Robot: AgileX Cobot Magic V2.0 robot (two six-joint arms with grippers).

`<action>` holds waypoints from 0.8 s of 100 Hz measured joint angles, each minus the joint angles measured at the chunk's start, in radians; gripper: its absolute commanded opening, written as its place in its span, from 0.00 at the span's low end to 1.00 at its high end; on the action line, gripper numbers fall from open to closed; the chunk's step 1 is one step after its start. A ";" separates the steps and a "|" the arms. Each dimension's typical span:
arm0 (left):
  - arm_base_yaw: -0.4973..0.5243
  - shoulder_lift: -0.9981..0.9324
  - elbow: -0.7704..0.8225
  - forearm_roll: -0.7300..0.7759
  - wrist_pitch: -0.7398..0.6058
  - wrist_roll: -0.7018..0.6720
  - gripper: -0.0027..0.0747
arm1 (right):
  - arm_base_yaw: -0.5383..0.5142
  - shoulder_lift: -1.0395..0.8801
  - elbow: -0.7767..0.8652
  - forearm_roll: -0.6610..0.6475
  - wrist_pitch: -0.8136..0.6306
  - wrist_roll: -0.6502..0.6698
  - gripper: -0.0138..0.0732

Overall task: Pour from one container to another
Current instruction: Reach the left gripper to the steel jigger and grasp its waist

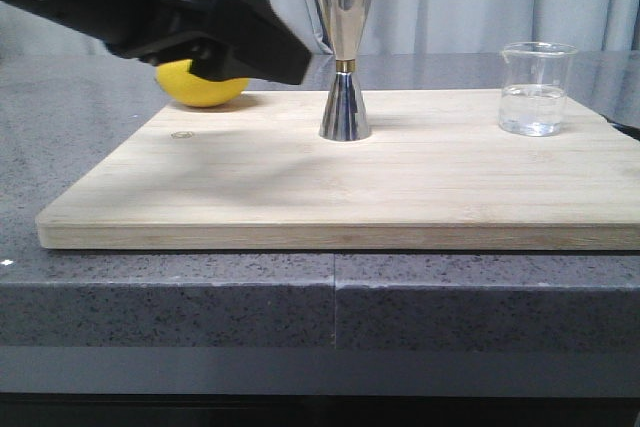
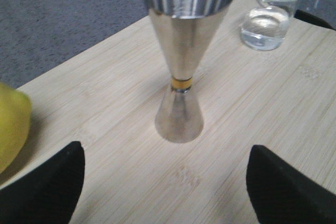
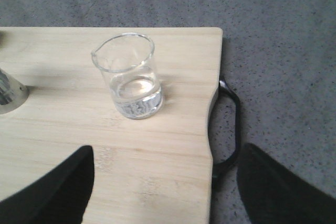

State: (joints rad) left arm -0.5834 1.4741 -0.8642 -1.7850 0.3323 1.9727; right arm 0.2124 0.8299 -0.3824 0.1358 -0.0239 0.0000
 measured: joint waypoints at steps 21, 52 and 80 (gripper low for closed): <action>-0.001 0.084 -0.064 -0.011 0.067 0.065 0.76 | 0.028 0.001 0.004 0.000 -0.029 0.000 0.75; 0.046 0.180 -0.144 -0.011 0.212 0.072 0.76 | 0.035 0.001 0.031 -0.017 -0.090 0.000 0.75; 0.081 0.253 -0.188 -0.011 0.339 0.081 0.76 | 0.035 0.001 0.090 -0.019 -0.208 0.000 0.75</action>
State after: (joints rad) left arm -0.5026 1.7273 -1.0521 -1.7960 0.6709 2.0533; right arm 0.2469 0.8314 -0.2922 0.1173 -0.2321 0.0000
